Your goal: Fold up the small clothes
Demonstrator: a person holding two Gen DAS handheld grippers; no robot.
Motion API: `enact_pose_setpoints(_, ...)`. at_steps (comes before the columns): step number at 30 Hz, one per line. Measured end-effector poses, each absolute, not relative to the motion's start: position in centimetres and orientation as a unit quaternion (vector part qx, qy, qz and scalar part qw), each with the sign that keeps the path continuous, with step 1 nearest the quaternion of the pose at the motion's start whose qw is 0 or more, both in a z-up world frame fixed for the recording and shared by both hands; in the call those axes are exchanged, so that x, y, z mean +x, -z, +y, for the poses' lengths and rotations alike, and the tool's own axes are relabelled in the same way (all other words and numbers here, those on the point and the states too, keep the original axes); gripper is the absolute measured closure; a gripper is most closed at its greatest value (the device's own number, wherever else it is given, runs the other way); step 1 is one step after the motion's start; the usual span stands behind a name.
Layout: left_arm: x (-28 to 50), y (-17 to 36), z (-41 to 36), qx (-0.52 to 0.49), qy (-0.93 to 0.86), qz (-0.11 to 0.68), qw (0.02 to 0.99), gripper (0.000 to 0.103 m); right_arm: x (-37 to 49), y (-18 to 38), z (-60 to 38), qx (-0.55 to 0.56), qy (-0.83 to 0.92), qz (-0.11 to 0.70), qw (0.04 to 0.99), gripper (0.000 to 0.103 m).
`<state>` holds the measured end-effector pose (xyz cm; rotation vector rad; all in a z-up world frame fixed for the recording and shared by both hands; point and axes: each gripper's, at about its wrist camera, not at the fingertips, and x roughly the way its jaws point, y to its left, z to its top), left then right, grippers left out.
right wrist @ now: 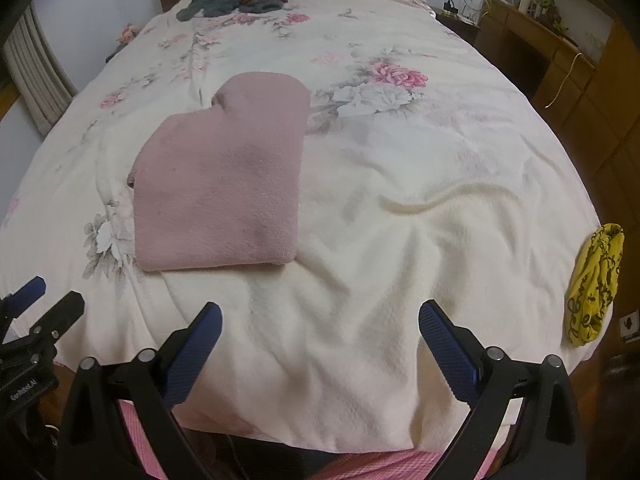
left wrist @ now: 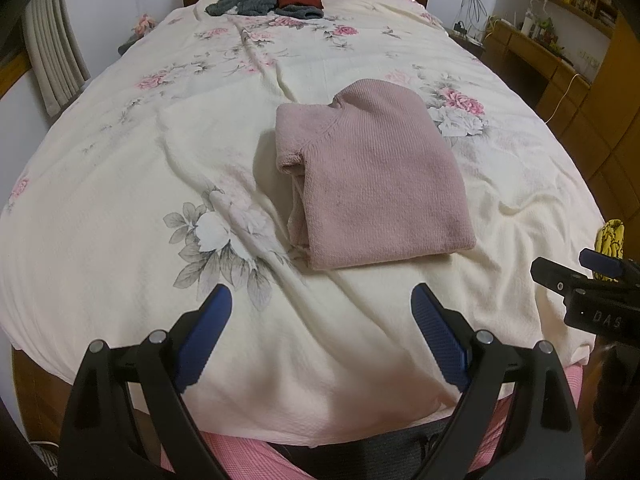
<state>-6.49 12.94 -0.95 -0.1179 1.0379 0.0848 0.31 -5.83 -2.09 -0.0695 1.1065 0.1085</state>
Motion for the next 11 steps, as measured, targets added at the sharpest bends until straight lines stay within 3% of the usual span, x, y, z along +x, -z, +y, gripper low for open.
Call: enact_pose_setpoints(11,-6.51,1.18,12.8,-0.053,-0.04,0.496,0.866,0.013,0.51,2.14,-6.06,-0.028,-0.05,0.527,0.848,0.004)
